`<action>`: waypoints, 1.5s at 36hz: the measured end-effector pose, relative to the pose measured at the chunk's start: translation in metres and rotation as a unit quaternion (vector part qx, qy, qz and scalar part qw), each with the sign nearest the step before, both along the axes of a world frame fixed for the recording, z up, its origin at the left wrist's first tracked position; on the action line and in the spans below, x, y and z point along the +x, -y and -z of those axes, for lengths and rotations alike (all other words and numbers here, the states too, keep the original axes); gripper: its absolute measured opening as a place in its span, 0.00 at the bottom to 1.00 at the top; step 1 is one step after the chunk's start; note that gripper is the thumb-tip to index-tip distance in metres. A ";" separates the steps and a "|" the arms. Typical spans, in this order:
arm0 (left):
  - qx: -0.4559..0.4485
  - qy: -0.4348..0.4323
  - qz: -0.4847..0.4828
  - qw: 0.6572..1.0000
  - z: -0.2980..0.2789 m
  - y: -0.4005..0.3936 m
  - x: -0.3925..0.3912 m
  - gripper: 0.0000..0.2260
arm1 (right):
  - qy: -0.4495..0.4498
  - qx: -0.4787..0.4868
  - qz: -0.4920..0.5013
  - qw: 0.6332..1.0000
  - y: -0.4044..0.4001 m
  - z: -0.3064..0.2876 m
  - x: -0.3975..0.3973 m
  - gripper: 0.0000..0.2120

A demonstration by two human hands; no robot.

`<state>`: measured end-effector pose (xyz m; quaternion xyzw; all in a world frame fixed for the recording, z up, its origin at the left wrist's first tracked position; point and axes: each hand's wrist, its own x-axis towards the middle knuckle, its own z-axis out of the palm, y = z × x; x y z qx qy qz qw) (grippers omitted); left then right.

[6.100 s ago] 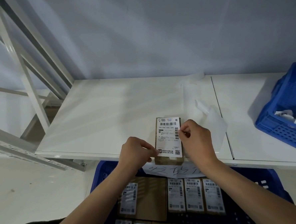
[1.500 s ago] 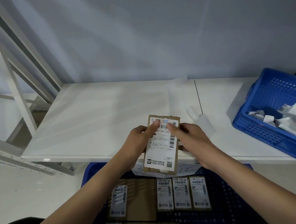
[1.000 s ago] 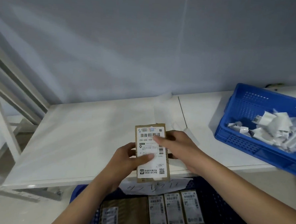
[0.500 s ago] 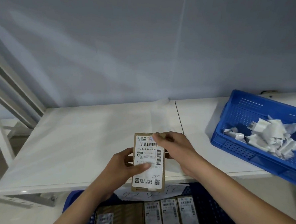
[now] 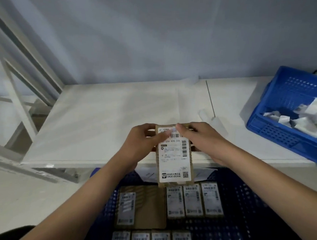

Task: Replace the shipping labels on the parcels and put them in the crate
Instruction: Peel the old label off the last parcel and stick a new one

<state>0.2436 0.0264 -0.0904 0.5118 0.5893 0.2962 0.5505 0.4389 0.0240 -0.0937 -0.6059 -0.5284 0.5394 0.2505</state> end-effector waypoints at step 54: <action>-0.087 0.054 0.083 0.991 0.004 0.001 -0.007 0.29 | -0.047 -0.026 0.031 0.998 -0.006 -0.010 0.008 0.23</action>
